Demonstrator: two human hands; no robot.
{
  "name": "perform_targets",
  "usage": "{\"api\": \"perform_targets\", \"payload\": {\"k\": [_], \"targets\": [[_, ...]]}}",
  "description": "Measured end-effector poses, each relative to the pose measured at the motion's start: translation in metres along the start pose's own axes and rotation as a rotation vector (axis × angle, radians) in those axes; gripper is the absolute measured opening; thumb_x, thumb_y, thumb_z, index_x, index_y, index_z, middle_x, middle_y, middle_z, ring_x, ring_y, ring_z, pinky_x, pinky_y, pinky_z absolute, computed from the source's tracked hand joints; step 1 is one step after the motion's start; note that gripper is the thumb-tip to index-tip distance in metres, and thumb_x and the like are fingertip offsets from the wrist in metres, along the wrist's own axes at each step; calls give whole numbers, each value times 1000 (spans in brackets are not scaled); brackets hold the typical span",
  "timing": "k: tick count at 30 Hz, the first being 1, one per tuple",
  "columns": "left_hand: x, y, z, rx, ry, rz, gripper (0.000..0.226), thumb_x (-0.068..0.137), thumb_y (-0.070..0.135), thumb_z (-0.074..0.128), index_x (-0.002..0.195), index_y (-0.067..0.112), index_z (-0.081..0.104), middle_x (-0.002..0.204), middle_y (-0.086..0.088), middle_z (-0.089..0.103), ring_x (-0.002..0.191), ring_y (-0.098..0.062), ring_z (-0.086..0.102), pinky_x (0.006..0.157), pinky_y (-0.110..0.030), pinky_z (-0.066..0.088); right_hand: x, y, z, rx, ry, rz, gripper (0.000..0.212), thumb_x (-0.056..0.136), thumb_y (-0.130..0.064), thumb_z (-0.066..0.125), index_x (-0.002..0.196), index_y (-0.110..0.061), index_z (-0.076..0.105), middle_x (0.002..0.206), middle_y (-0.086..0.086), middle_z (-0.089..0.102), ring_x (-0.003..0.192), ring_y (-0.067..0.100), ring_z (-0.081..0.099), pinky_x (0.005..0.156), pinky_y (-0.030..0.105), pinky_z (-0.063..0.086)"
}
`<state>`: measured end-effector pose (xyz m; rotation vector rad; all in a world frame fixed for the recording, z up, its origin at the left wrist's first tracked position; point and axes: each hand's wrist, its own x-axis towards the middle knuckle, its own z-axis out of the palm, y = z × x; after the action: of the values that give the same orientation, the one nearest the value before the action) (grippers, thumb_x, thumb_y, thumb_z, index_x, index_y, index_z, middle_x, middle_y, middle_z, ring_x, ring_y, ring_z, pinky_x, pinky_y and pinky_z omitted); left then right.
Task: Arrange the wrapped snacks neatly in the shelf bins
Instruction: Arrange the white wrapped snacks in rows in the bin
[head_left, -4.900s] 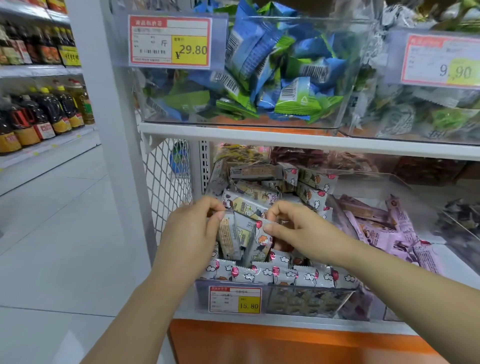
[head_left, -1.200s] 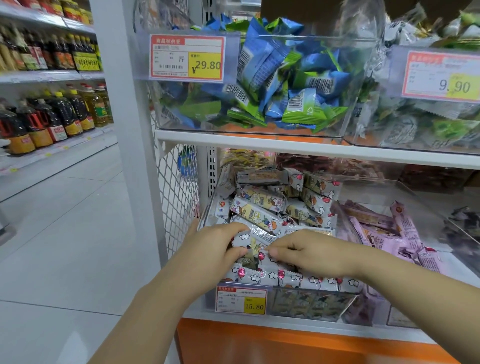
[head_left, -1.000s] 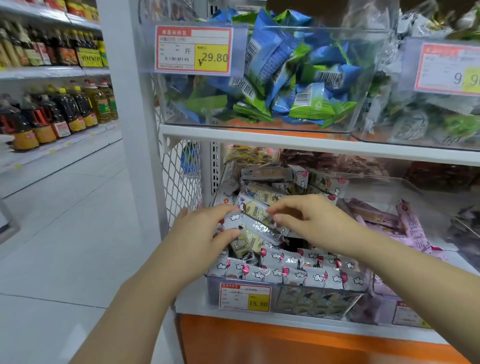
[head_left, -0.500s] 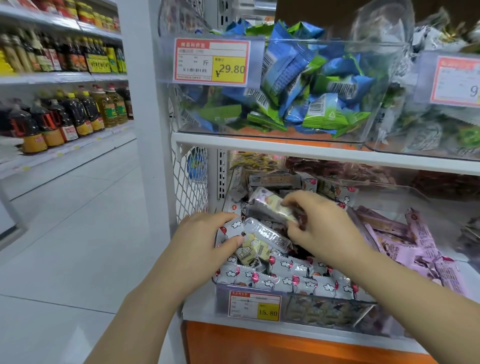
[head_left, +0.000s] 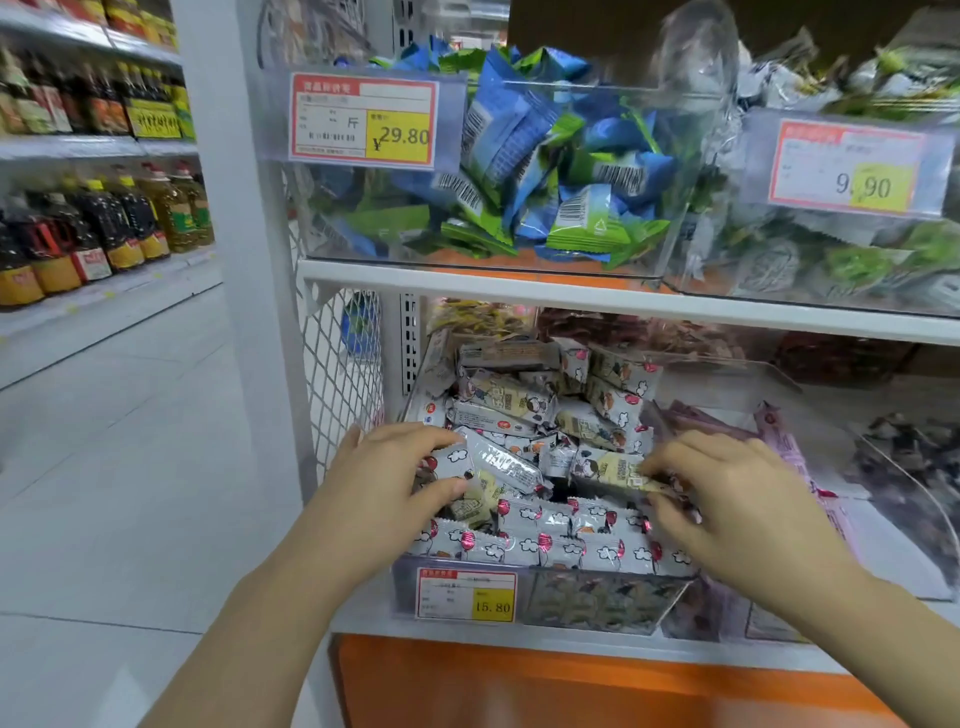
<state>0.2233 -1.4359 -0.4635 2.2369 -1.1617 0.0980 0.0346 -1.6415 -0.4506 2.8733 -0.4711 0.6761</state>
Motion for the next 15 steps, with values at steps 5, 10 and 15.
{"api": "perform_targets", "payload": {"k": [5, 10, 15], "targets": [[1, 0, 0, -6, 4, 9, 42, 86, 45, 57, 127, 38, 52, 132, 13, 51, 123, -5, 38, 113, -42, 21, -1, -8, 4, -33, -10, -24, 16, 70, -37, 55, 79, -24, 58, 77, -8, 55, 55, 17, 53, 56, 25, 35], [-1, 0, -6, -64, 56, 36, 41, 87, 40, 57, 127, 37, 51, 123, 18, 51, 114, -3, 42, 95, -21, 28, 2, -9, 1, -27, -56, 15, 24, 69, -52, 62, 71, -30, 51, 76, -11, 47, 51, 13, 47, 61, 28, 37], [-2, -2, -16, -143, 130, 13, 39, 90, 38, 53, 128, 39, 47, 119, 25, 46, 115, -1, 44, 88, -16, 30, 23, -26, -15, 11, -57, -23, 22, 75, -51, 62, 79, -30, 62, 83, -12, 55, 63, 13, 55, 67, 32, 39]]}}
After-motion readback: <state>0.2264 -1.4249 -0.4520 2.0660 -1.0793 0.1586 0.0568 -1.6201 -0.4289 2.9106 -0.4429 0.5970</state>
